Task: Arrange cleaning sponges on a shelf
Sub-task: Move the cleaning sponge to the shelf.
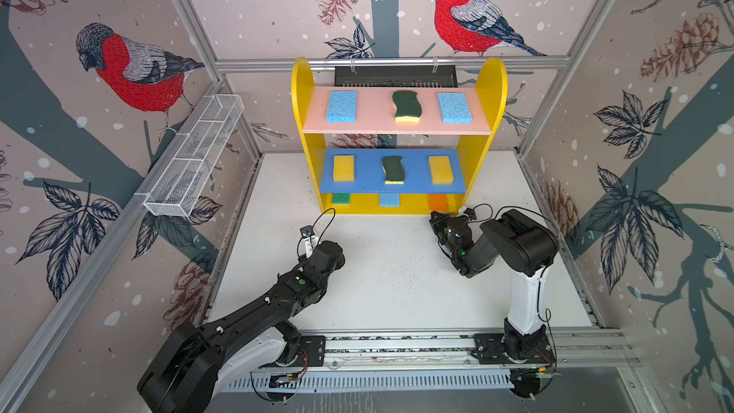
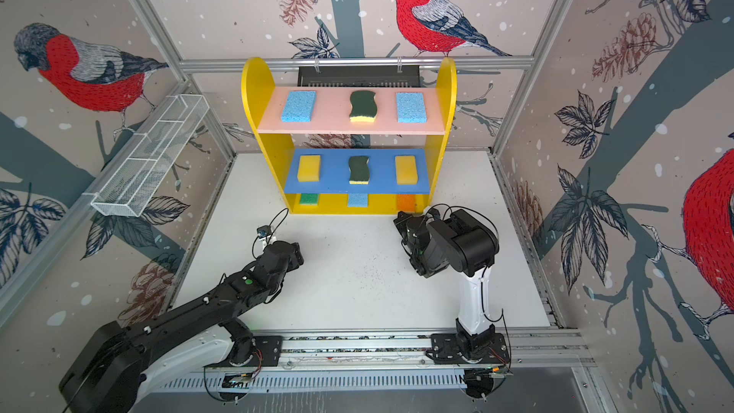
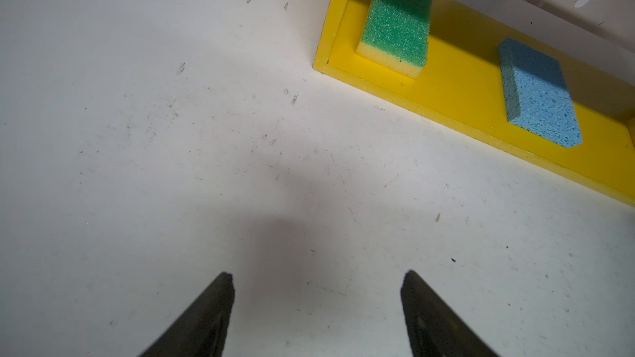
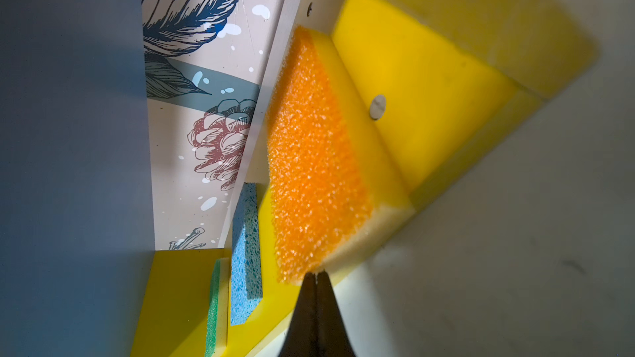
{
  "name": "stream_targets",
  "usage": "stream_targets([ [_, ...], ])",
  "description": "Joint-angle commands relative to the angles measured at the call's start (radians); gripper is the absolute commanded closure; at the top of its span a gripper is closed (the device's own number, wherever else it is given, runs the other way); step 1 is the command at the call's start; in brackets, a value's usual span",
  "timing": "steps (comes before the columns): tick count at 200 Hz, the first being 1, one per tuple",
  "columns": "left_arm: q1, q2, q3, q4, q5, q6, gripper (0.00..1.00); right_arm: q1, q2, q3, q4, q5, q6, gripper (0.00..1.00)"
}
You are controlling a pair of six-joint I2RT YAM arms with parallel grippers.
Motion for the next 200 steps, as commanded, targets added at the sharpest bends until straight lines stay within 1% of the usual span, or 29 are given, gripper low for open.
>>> stream_targets([
  [1,-0.002,0.010,0.006,0.043,0.007,0.005,0.22,0.001,0.020,0.007,-0.137,0.013,-0.022,1.00],
  [50,-0.002,0.028,0.009,0.052,0.010,0.005,0.22,-0.007,0.039,0.018,-0.157,0.023,-0.003,1.00],
  [86,-0.002,0.043,0.009,0.063,0.017,0.006,0.22,-0.018,0.047,0.026,-0.176,0.029,-0.016,1.00],
  [200,-0.002,0.082,0.018,0.081,0.028,0.006,0.22,-0.045,0.030,0.033,-0.227,0.025,-0.028,1.00],
])
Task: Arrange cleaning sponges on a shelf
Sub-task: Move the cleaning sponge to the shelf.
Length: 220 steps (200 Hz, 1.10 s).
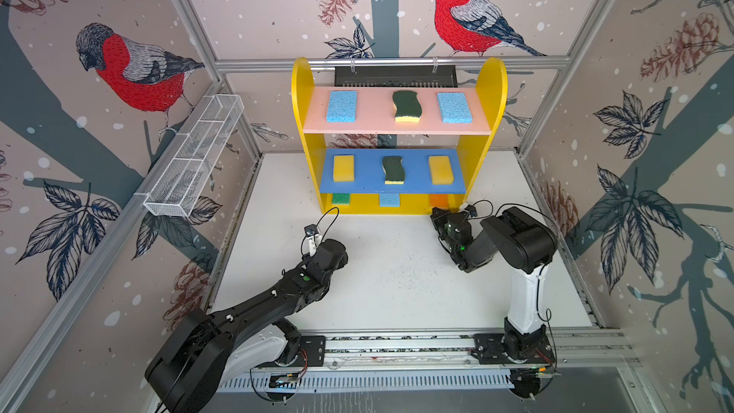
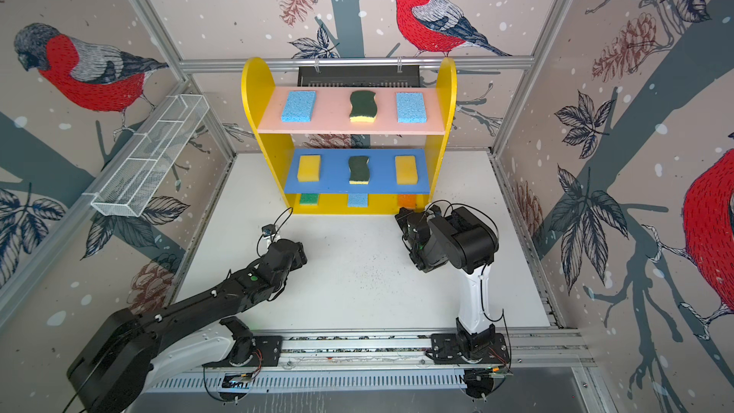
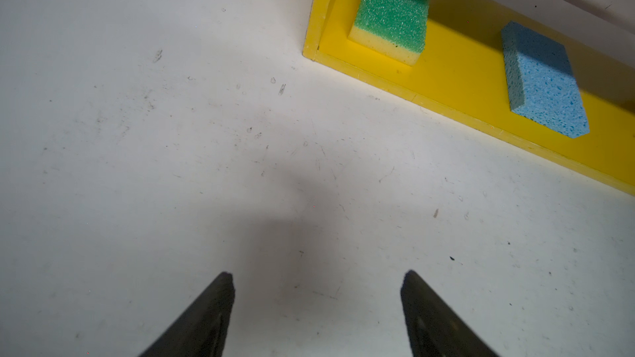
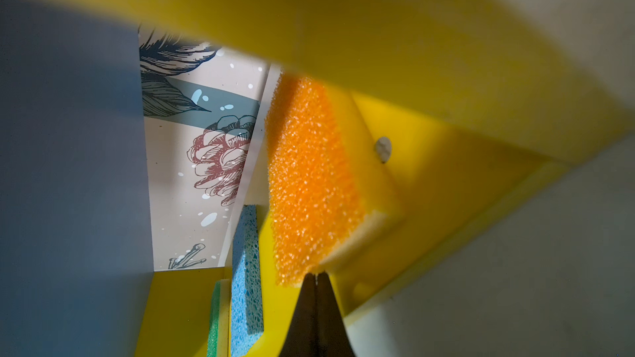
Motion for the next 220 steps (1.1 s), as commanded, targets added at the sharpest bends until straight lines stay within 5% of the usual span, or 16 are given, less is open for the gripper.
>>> stream_targets([
  [1,-0.002,0.004,0.005,0.034,0.003,0.005,0.22,-0.010,0.010,-0.010,-0.190,0.025,-0.033,1.00],
  [220,-0.001,0.075,0.058,0.002,0.011,-0.017,0.23,-0.065,-0.028,-0.025,-0.234,0.020,-0.051,1.00],
])
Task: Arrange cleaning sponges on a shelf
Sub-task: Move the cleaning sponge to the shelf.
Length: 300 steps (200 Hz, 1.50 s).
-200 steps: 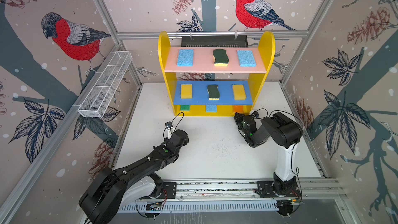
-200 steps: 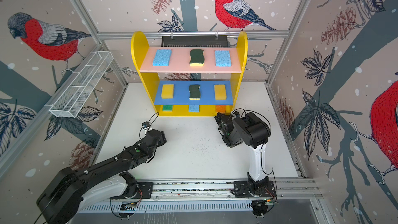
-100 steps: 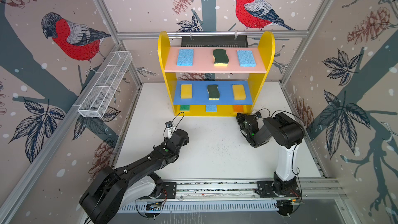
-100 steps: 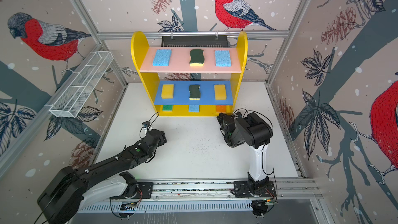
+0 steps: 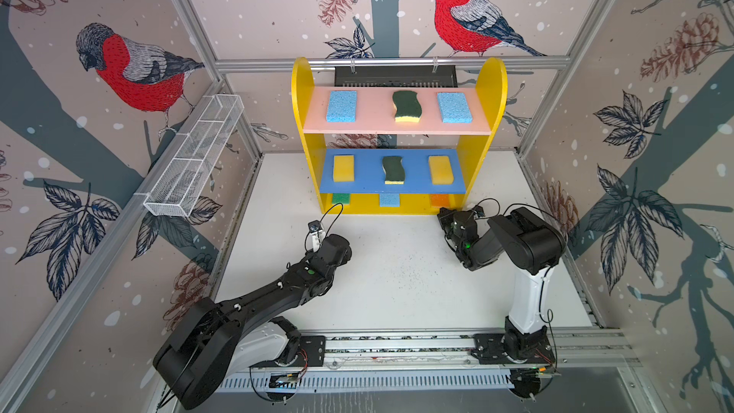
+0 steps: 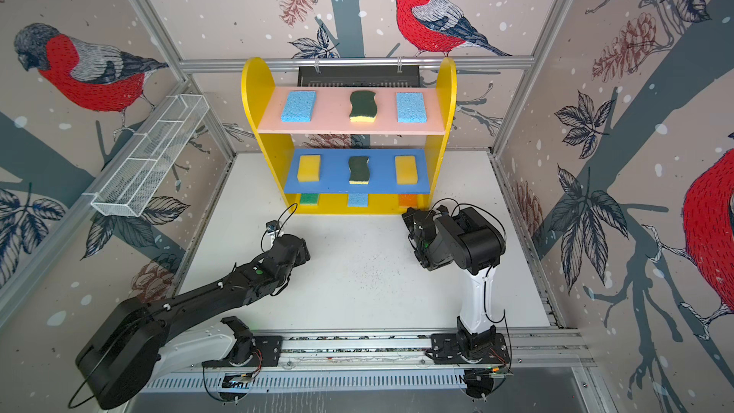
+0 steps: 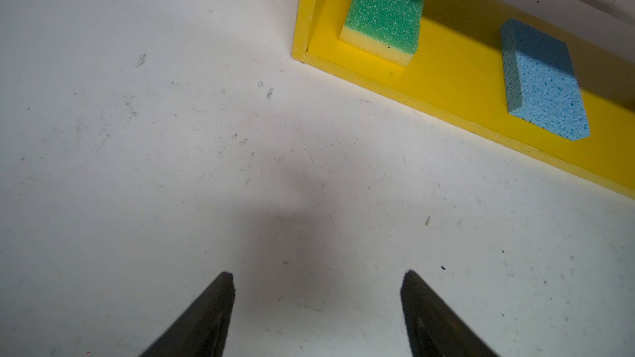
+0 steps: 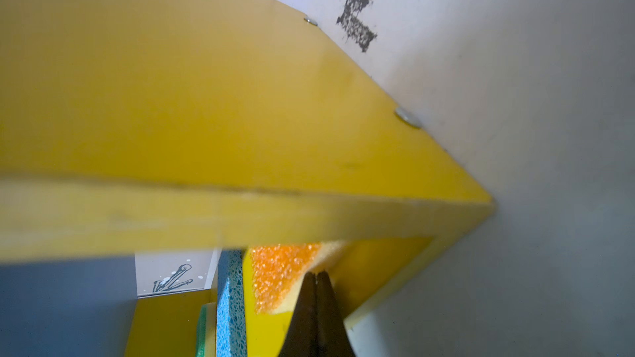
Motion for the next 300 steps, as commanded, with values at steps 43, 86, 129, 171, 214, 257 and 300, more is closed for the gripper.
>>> stream_targets([
  [43,-0.002,-0.005,0.000,-0.001,0.005,-0.016,0.23,-0.014,0.005,-0.020,-0.173,0.021,-0.047,1.00],
  [86,-0.002,0.006,0.000,-0.008,0.003,-0.017,0.23,-0.014,0.001,-0.017,-0.177,0.011,-0.067,1.00],
  [129,-0.002,0.009,-0.001,-0.017,-0.011,-0.018,0.23,-0.012,-0.026,-0.031,-0.189,0.013,-0.091,1.00],
  [171,-0.002,0.007,0.000,-0.020,-0.012,-0.017,0.23,-0.001,-0.092,-0.048,-0.253,0.022,-0.140,0.99],
  [214,-0.002,-0.006,0.008,-0.039,-0.008,-0.003,0.23,0.047,-0.251,-0.076,-0.385,0.109,-0.230,0.97],
  [257,-0.001,-0.046,0.002,-0.054,-0.011,-0.002,0.22,0.078,-0.460,-0.099,-0.561,0.212,-0.360,0.95],
  [300,-0.002,-0.063,0.015,-0.072,-0.010,0.028,0.22,0.085,-0.632,-0.120,-0.697,0.248,-0.447,0.92],
])
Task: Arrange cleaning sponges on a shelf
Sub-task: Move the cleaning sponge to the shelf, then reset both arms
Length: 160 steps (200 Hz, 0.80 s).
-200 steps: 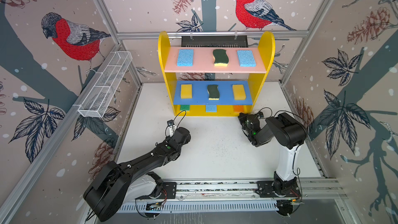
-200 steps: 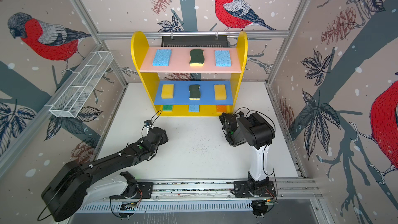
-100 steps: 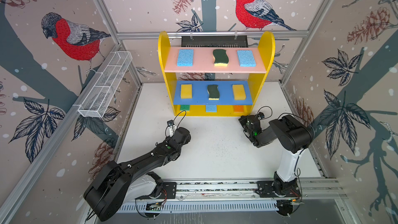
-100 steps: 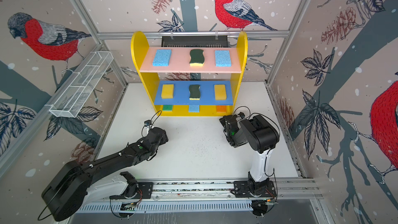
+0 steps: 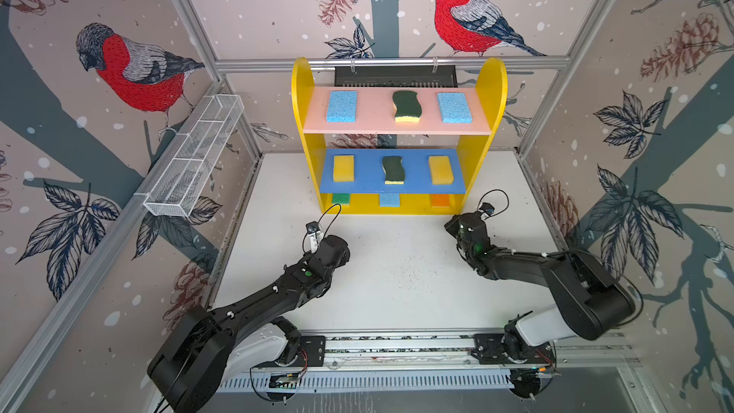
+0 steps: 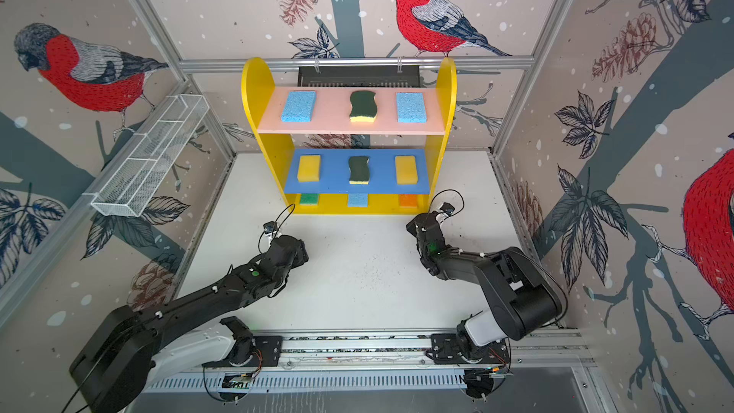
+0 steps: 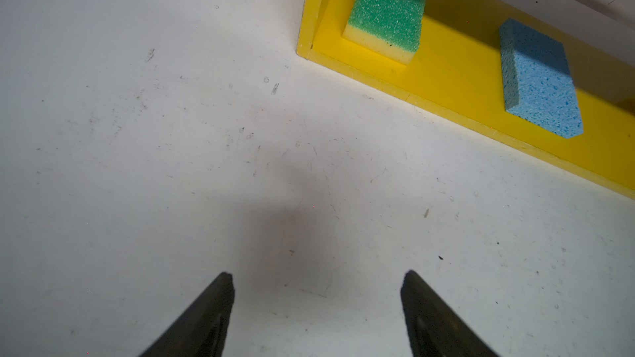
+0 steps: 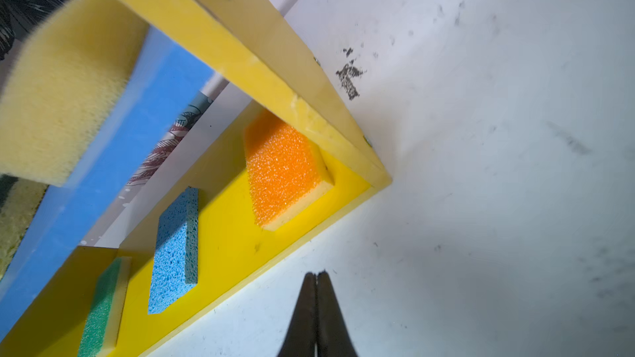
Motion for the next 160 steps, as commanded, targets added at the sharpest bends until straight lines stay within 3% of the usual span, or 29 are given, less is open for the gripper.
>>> stream_targets([
  [1,-0.002,-0.003,0.015,-0.014,-0.019,0.036,0.22,0.005,-0.070,-0.009,-0.115,0.051,-0.086,0.92],
  [54,-0.002,0.006,0.093,-0.085,-0.048,0.077,0.22,0.029,-0.284,-0.037,-0.276,0.096,-0.175,0.85],
  [82,-0.002,0.003,0.118,-0.107,-0.065,0.139,0.20,-0.006,-0.396,-0.054,-0.342,0.095,-0.213,0.72],
  [104,-0.002,0.006,0.141,-0.122,-0.070,0.188,0.20,-0.046,-0.473,-0.063,-0.383,0.057,-0.244,0.54],
  [154,-0.002,-0.013,0.190,-0.138,-0.126,0.224,0.16,-0.106,-0.587,-0.037,-0.464,0.107,-0.318,0.15],
  [156,-0.002,-0.016,0.192,-0.140,-0.132,0.218,0.14,-0.111,-0.590,-0.037,-0.464,0.106,-0.320,0.11],
  [157,-0.002,-0.017,0.192,-0.140,-0.133,0.216,0.05,-0.113,-0.593,-0.036,-0.464,0.106,-0.321,0.07],
  [160,-0.002,-0.022,0.195,-0.141,-0.143,0.212,0.03,-0.120,-0.599,-0.037,-0.463,0.105,-0.324,0.01],
])
